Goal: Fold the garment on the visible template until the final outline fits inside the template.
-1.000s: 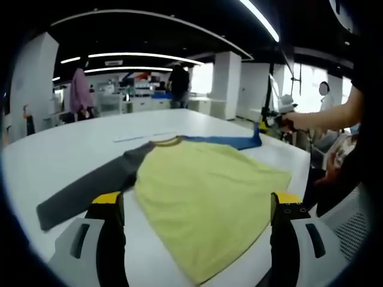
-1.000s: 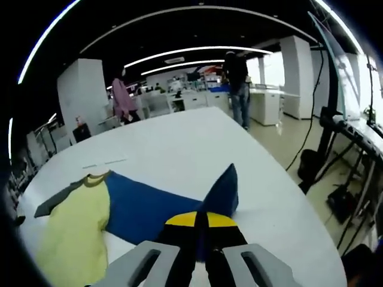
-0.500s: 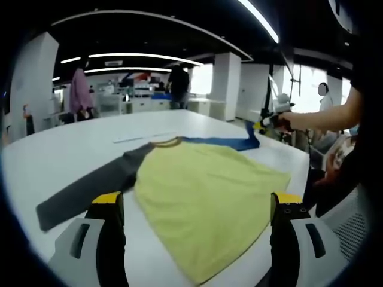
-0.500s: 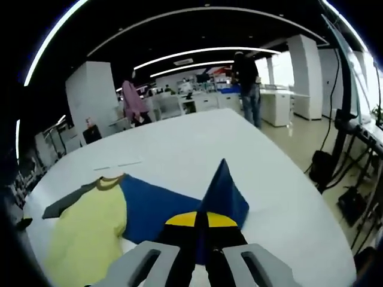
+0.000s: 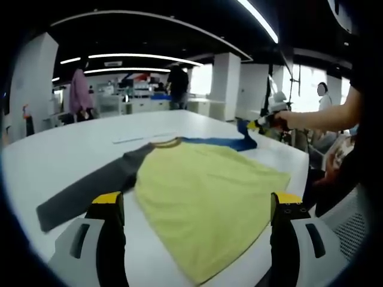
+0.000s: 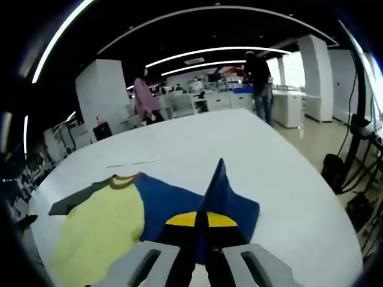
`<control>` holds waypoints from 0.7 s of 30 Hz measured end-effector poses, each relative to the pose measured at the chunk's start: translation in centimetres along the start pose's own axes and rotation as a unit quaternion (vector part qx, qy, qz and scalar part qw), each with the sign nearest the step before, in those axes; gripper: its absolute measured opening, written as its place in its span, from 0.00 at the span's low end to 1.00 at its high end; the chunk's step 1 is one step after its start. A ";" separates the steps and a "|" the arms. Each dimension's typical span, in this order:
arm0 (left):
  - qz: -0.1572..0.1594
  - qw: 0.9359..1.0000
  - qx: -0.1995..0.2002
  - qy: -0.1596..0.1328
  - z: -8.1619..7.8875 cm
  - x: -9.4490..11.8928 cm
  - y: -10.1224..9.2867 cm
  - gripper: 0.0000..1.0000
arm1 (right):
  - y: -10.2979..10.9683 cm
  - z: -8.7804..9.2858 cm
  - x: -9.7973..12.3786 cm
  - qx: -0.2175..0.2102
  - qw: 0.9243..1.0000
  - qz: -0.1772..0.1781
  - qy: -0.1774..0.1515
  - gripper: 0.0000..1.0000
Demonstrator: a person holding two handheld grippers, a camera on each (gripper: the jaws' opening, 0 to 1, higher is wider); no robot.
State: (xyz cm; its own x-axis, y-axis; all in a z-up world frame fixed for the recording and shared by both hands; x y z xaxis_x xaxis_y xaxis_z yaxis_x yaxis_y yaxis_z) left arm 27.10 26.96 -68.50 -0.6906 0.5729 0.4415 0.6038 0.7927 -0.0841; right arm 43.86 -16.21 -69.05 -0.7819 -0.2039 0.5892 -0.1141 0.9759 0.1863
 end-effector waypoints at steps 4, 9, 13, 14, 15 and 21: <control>0.000 1.000 0.000 0.002 0.1 0.0 0.0 0.99 | 0.8 0.0 -0.3 0.004 1.000 -0.009 0.002 0.00; -0.001 1.000 0.001 0.003 0.1 0.1 -0.1 0.99 | 2.0 0.1 -0.9 0.012 1.000 -0.020 0.006 0.00; -0.001 1.000 0.002 0.004 0.4 0.1 0.1 0.99 | 2.8 0.0 -1.2 0.017 0.999 -0.028 0.008 0.00; -0.002 1.000 0.002 0.005 0.5 0.2 0.2 0.99 | 3.0 0.0 -1.3 0.018 0.999 -0.030 0.009 0.00; -0.002 1.000 0.002 0.006 0.6 0.2 0.2 0.99 | 3.2 0.0 -1.4 0.019 0.999 -0.032 0.010 0.00; -0.004 1.000 0.003 0.010 0.9 0.2 0.4 0.99 | 4.6 0.1 -2.0 0.022 0.999 -0.046 0.012 0.00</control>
Point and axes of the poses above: the point that each gripper's makers call its tool centre point, and the gripper's own axes: x roughly backward along the fingers, y roughly to its left, z roughly out of its underside, the point moved 5 cm from there along x, roughly backward along the fingers, and after that the axes turned 7 degrees about y, right-handed, at the moved point
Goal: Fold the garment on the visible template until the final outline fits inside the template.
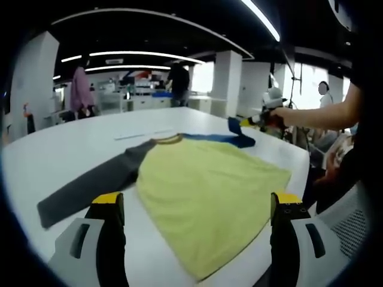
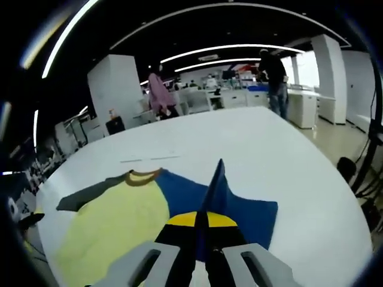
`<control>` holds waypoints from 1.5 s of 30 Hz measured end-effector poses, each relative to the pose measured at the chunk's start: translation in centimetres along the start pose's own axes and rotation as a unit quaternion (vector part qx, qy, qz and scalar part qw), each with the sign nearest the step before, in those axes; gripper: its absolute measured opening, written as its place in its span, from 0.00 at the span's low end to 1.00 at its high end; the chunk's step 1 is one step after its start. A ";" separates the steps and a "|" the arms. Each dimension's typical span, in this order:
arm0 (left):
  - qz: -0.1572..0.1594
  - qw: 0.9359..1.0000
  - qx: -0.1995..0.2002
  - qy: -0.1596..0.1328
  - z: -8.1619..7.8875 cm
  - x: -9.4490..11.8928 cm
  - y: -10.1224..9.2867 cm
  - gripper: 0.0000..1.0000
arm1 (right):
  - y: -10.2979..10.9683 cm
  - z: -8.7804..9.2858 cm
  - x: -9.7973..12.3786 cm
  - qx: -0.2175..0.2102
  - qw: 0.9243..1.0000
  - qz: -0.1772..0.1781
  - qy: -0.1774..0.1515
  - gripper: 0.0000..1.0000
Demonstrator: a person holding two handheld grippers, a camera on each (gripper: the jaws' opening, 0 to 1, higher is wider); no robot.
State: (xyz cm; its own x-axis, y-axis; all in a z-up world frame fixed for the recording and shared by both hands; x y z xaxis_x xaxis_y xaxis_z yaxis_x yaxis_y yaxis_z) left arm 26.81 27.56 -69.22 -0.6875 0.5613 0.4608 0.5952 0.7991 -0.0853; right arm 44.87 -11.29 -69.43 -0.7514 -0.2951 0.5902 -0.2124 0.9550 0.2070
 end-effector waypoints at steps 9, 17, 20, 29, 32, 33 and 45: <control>0.001 1.000 -0.001 0.001 -0.1 0.1 -0.3 0.99 | 2.6 -0.1 -1.2 0.008 1.000 -0.023 0.004 0.00; 0.000 1.000 0.001 0.004 -0.1 0.2 -0.5 0.99 | 4.6 -0.2 -2.1 0.018 0.999 -0.041 0.008 0.00; 0.000 1.000 0.000 0.005 0.0 0.2 -0.6 0.99 | 5.4 -0.1 -2.5 0.024 0.999 -0.047 0.011 0.00; -0.002 1.000 -0.001 0.007 0.0 0.3 -0.5 0.99 | 7.2 -0.4 -3.7 0.044 0.997 -0.067 0.016 0.00; -0.004 1.000 -0.001 0.008 0.2 0.4 -0.4 0.99 | 7.9 -0.6 -4.3 0.047 0.996 -0.074 0.018 0.00; -0.003 1.000 -0.001 0.008 0.2 0.4 -0.4 0.99 | 8.2 -0.6 -4.5 0.050 0.996 -0.077 0.019 0.00; -0.007 1.000 0.001 0.009 0.3 0.4 -0.2 0.99 | 11.5 -1.0 -6.4 0.086 0.990 -0.105 0.030 0.00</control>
Point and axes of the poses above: the point that each gripper's makers call its tool centre point, and the gripper's own axes: x roughly backward along the fingers, y roughly to its left, z roughly out of its underside, the point moved 5 cm from there along x, roughly backward along the fingers, and after that the axes turned 7 degrees about y, right-handed, at the moved point
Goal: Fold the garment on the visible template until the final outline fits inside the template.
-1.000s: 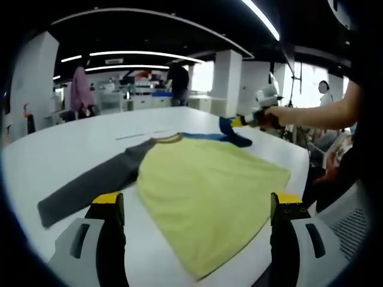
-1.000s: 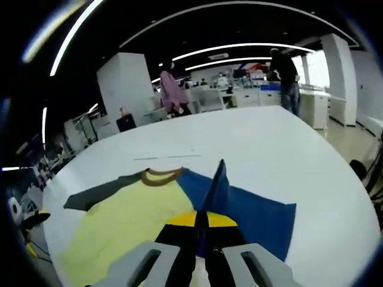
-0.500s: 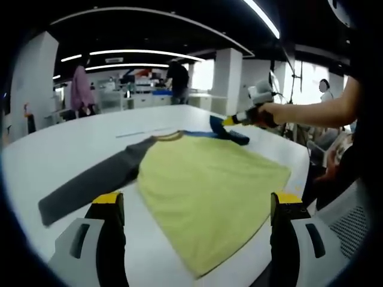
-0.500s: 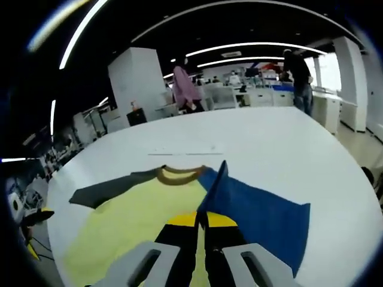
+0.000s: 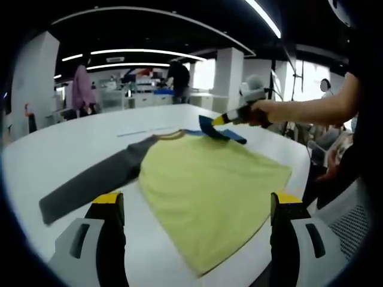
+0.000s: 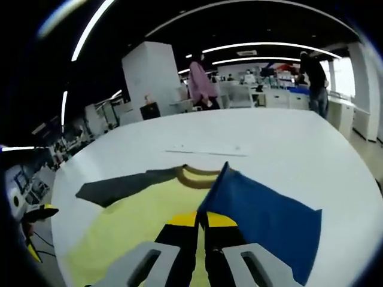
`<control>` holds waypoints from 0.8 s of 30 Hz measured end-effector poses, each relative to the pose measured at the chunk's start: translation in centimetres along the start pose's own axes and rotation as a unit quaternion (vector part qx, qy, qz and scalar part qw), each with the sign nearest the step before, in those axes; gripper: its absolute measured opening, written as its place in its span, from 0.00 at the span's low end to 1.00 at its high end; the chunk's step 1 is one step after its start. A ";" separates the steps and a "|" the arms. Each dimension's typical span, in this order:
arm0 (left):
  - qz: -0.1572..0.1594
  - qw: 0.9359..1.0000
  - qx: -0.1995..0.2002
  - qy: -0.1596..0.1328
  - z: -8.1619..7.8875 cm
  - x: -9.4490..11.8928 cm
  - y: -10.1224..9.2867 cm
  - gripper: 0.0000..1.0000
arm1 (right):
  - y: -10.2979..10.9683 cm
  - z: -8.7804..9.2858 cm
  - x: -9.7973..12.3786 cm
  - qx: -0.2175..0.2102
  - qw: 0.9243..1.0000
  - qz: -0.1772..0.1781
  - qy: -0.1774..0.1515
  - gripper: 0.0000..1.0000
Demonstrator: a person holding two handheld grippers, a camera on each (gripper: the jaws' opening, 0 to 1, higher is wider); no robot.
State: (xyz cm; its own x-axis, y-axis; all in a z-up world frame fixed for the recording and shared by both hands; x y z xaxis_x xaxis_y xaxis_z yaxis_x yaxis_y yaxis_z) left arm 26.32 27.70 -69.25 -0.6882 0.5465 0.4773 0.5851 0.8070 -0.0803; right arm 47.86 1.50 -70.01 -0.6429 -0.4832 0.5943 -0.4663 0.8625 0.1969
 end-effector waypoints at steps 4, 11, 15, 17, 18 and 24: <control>0.000 1.000 0.001 0.001 0.1 0.0 0.0 0.99 | 0.7 0.0 -0.5 0.007 1.000 -0.006 0.003 0.00; -0.002 1.000 0.003 -0.002 0.1 0.0 0.1 0.99 | 2.1 0.0 -1.5 0.015 1.000 -0.016 0.012 0.00; -0.003 1.000 0.006 -0.001 0.3 0.2 0.1 0.99 | 3.0 -0.3 -2.0 0.021 0.999 -0.022 0.014 0.00; -0.002 1.000 0.009 -0.003 0.3 0.2 0.1 0.99 | 3.6 -0.4 -2.3 0.023 0.999 -0.027 0.015 0.00; -0.002 1.000 0.009 -0.004 0.3 0.2 0.1 0.99 | 3.8 -0.5 -2.4 0.025 0.999 -0.029 0.015 0.00; -0.003 1.000 0.006 -0.006 0.2 0.2 0.2 0.99 | 5.2 -0.9 -3.2 0.039 0.998 -0.041 0.019 0.00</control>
Point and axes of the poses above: the point that each gripper's makers call its tool centre point, and the gripper's own axes: x roughly backward along the fingers, y roughly to its left, z roughly out of its underside, the point moved 5 cm from there along x, roughly backward along the fingers, and after that the axes turned 7 degrees about y, right-handed, at the moved point
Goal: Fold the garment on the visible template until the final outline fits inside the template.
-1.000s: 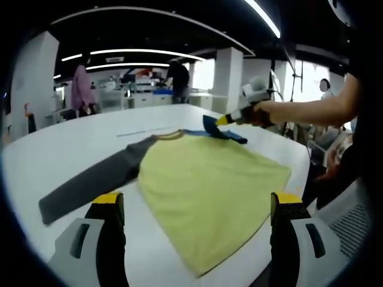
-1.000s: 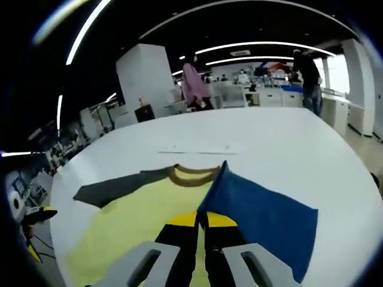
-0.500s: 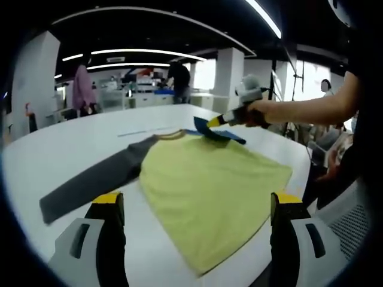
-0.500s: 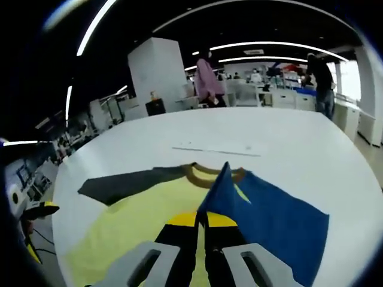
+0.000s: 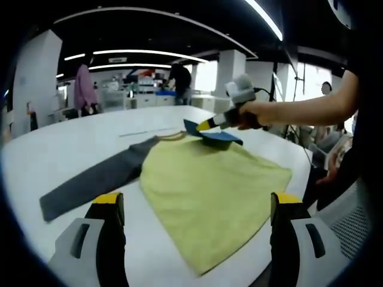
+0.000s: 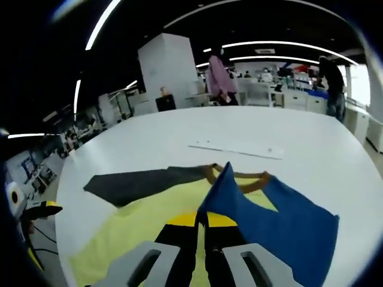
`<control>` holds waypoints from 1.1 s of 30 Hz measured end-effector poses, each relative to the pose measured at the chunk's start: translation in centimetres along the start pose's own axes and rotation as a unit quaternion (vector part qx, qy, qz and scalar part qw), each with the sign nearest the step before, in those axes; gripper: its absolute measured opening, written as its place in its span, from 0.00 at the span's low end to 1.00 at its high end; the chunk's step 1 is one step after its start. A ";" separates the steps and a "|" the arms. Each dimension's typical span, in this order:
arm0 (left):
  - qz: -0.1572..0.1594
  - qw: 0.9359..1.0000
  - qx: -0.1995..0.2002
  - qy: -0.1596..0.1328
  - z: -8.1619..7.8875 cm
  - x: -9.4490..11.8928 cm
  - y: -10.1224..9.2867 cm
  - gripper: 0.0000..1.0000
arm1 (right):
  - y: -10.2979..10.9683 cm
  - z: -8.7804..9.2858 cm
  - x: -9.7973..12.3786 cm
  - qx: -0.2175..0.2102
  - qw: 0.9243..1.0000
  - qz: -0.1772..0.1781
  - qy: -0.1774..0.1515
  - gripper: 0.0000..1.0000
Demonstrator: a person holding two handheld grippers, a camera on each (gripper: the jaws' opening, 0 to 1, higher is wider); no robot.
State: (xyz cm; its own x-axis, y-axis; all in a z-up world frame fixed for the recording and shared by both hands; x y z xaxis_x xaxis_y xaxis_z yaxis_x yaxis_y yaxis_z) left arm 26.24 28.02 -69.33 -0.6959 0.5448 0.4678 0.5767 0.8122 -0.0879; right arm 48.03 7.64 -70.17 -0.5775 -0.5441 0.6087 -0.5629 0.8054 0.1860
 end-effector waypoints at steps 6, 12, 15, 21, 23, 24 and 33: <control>-0.002 1.000 0.001 0.002 0.1 0.1 -0.1 0.99 | 0.9 -0.4 -0.9 0.011 1.000 -0.012 0.005 0.00; -0.003 1.000 0.002 0.003 0.2 0.2 0.0 0.99 | 1.9 -0.8 -1.9 0.019 0.999 -0.024 0.013 0.00; -0.005 1.000 0.003 0.003 0.2 0.3 0.1 0.99 | 2.5 -1.1 -2.3 0.025 0.999 -0.031 0.015 0.00; -0.009 1.000 0.005 0.004 0.3 0.5 0.3 0.99 | 3.5 -1.7 -3.0 0.037 0.998 -0.043 0.019 0.00; -0.010 1.000 0.006 0.004 0.4 0.6 0.3 0.99 | 3.9 -1.8 -3.2 0.042 0.998 -0.048 0.020 0.00; -0.011 1.000 0.007 0.004 0.4 0.7 0.3 0.99 | 4.1 -1.9 -3.3 0.045 0.998 -0.050 0.022 0.00; -0.015 1.000 0.009 0.005 0.5 1.0 0.5 0.99 | 5.6 -2.5 -4.2 0.068 0.995 -0.068 0.031 0.00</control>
State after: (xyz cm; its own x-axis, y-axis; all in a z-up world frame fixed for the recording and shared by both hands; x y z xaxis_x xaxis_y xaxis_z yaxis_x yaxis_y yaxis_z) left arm 25.61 29.03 -69.37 -0.7086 0.5178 0.4794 0.5477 0.8319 -0.0890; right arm 48.73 15.01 -69.78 -0.4548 -0.6275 0.6320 -0.7114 0.6829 0.1661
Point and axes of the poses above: the point that each gripper's makers call its tool centre point, and the gripper's own axes: x roughly backward along the fingers, y roughly to its left, z roughly out of its underside, the point moved 5 cm from there along x, roughly backward along the fingers, and after that the axes turned 7 degrees about y, right-handed, at the moved point
